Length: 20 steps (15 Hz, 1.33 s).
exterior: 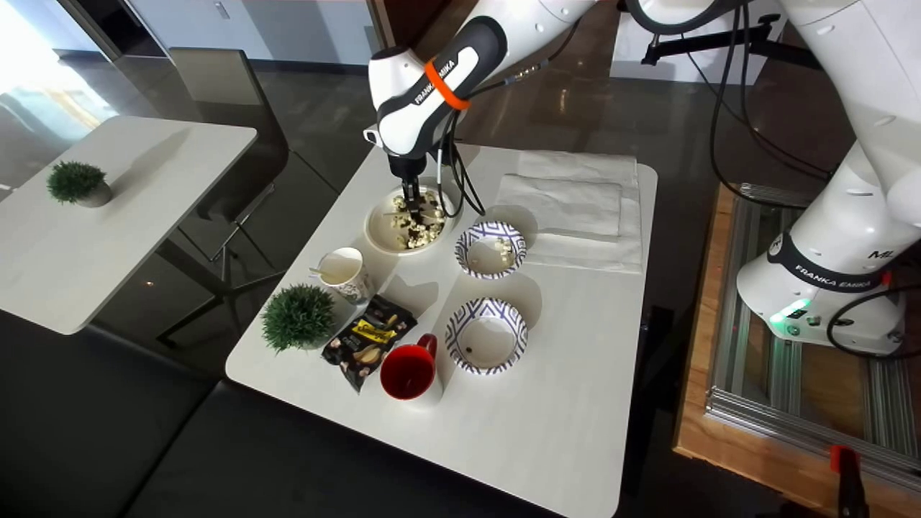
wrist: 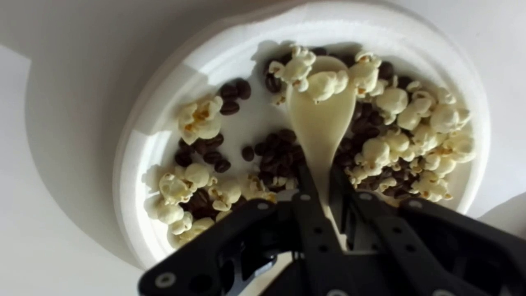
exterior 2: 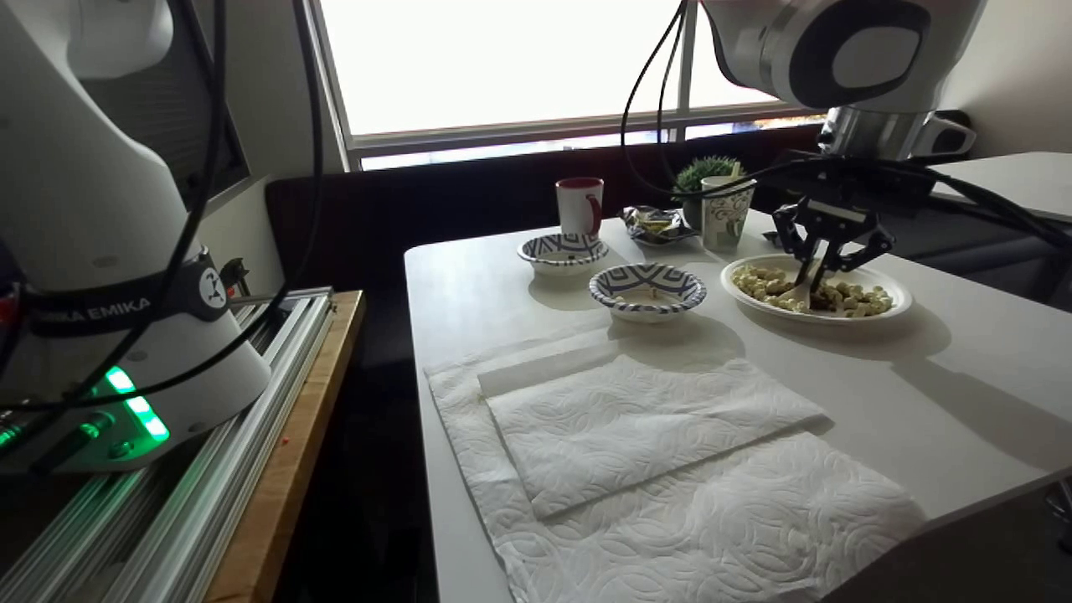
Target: Use the white spoon to place some contents from the white plate in the bowl on the right.
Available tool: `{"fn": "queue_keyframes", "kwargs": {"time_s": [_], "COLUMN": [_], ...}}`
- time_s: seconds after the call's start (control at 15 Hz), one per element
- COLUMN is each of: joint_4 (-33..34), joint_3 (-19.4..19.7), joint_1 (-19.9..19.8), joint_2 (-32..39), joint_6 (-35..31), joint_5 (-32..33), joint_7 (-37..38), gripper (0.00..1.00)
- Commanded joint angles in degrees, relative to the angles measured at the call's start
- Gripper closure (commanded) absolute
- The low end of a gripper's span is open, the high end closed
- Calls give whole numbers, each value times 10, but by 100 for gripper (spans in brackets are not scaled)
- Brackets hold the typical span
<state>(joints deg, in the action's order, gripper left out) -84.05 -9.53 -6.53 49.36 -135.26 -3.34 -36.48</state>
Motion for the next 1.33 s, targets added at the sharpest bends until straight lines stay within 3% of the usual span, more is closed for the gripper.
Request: {"fn": "queue_keyframes", "kwargs": {"time_s": [0.0,0.73,1.27], "joint_4": [-19,-15,-18], "joint_3": [4,8,1], "joint_1": [7,22,14], "joint_2": [-17,-12,-1], "joint_6": [-4,-17,-58], "joint_5": [20,80,71], "joint_7": [-3,-43,-60], "gripper": [96,96,96]}}
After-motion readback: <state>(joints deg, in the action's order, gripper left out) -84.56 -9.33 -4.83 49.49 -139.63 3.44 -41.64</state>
